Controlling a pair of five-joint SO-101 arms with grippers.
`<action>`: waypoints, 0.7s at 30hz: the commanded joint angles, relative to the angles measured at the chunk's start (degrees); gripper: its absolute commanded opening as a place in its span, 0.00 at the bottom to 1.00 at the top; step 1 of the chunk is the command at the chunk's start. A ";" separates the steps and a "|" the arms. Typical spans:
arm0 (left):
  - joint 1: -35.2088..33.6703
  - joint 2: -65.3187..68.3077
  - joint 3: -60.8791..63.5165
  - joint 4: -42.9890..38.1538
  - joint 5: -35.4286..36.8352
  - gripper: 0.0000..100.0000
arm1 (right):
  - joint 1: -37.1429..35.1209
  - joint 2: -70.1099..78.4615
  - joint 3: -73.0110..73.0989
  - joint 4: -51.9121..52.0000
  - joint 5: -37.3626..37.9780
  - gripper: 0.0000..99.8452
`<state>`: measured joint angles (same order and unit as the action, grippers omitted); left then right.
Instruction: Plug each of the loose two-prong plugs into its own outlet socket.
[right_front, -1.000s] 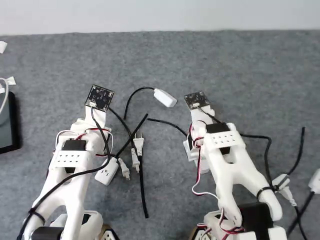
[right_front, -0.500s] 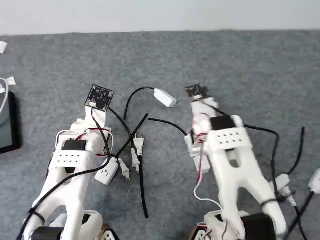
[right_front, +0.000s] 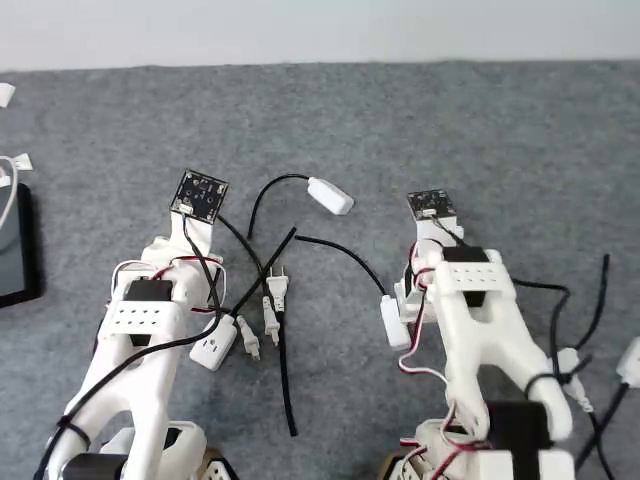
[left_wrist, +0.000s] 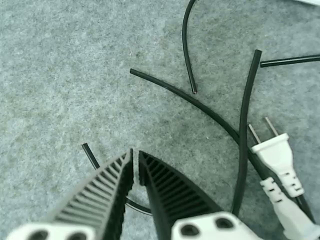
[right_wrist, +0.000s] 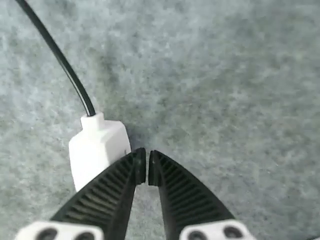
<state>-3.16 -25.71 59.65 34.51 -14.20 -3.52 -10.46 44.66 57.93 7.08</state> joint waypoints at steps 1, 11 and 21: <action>0.18 -1.49 -0.66 -1.58 -0.18 0.01 | -2.15 1.36 -4.57 1.71 0.26 0.01; 0.18 -1.58 -0.66 -1.58 -0.18 0.01 | -9.01 -2.42 -3.52 3.56 -1.23 0.01; 0.18 -1.67 -0.66 -1.58 -0.18 0.01 | -18.33 -18.59 9.76 -1.80 -1.32 0.01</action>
<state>-3.16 -25.71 59.65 34.51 -14.20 -19.34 -24.79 52.40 58.37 6.20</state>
